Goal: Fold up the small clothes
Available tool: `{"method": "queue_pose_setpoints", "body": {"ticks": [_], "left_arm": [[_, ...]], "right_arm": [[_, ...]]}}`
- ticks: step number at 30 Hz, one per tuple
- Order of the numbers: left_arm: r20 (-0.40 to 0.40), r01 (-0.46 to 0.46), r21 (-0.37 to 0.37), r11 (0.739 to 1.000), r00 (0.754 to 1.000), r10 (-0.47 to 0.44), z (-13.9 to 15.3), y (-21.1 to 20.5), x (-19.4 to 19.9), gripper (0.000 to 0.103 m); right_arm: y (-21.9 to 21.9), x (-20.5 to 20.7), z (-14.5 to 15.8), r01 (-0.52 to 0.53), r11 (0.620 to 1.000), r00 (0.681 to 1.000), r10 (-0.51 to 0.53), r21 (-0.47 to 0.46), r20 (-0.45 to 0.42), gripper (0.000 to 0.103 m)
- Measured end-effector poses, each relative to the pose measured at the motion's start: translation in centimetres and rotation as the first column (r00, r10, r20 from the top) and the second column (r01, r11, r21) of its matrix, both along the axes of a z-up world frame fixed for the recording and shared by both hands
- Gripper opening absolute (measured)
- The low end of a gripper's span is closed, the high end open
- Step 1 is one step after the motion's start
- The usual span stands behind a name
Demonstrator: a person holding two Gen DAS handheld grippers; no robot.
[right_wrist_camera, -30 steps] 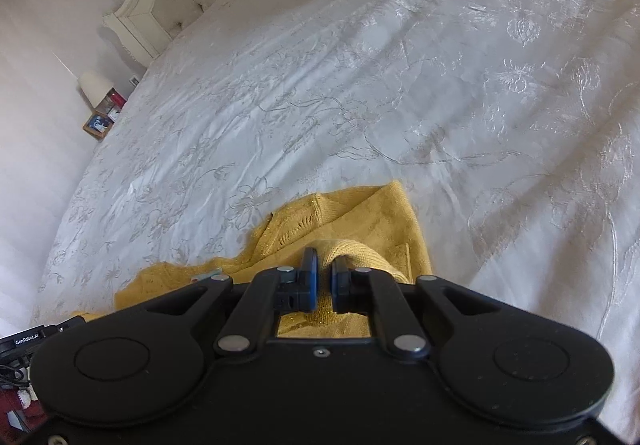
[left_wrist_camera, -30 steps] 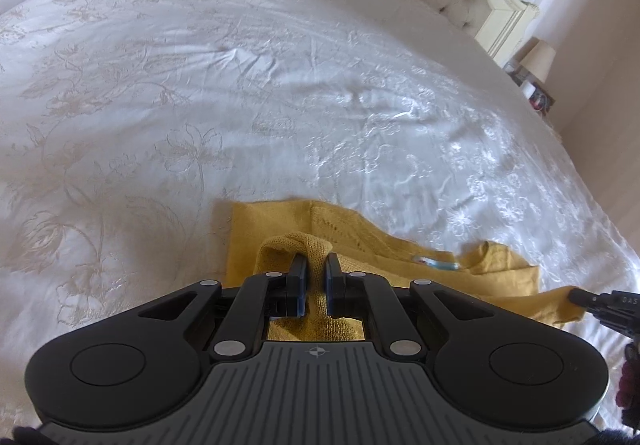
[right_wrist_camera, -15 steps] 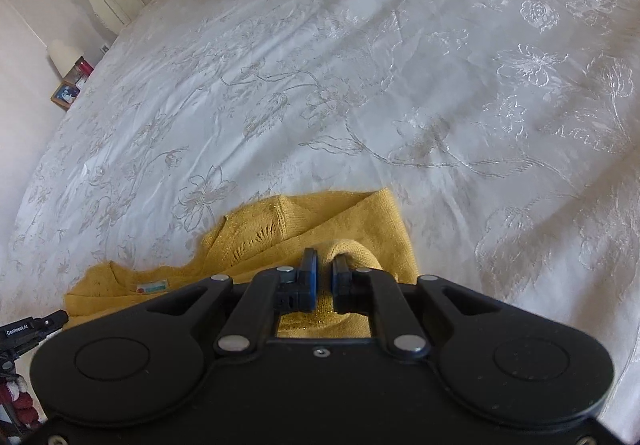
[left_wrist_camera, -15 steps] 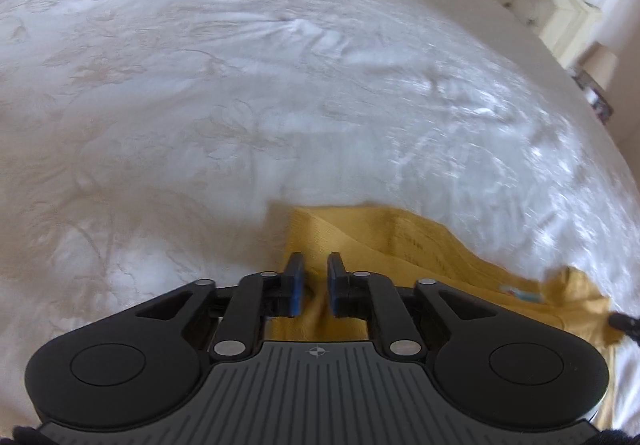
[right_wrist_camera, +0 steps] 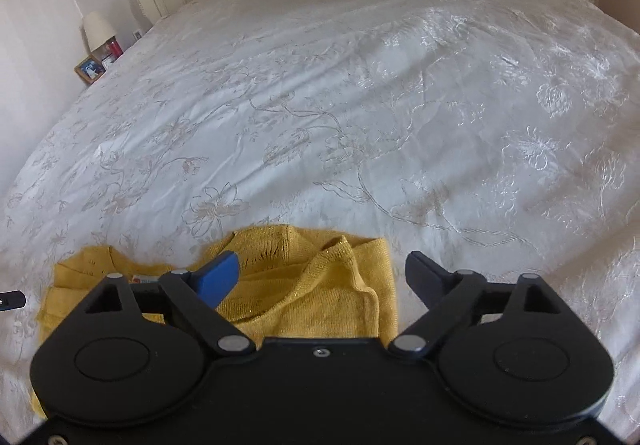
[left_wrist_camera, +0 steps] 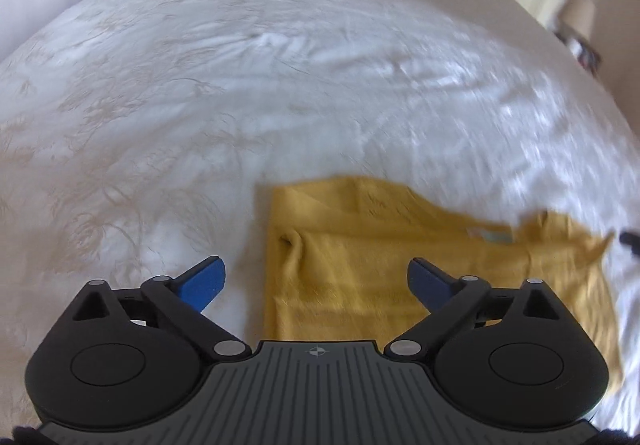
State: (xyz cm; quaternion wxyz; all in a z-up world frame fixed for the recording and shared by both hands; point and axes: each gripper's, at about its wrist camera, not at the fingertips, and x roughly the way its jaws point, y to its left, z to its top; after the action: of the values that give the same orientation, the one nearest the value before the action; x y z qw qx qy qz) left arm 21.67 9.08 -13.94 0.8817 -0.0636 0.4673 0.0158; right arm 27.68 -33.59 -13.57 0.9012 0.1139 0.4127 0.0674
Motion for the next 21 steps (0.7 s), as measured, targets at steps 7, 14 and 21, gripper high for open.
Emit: {"method": "queue_pose_setpoints", "body": {"ticks": [7,14,21], "left_arm": [[-0.062,0.121,0.037,0.992,0.991,-0.119,-2.0,-5.5,-1.8,0.103],[-0.125,0.109,0.069,0.992,0.987,-0.100,-4.6,-5.8,-0.6,0.103],[-0.153,0.129,0.119,0.984,0.982,-0.110,-5.6,-3.9,2.8,0.103]], "right_arm": [[2.2,-2.9,-0.5,-0.077,0.992,0.997,0.074,-0.095,-0.038,0.103],[4.5,-4.1,-2.1,-0.163,0.975,0.985,0.154,-0.148,-0.072,0.102],[5.9,-1.6,-3.9,-0.211,0.954,0.977,0.197,-0.215,-0.087,0.102]]}}
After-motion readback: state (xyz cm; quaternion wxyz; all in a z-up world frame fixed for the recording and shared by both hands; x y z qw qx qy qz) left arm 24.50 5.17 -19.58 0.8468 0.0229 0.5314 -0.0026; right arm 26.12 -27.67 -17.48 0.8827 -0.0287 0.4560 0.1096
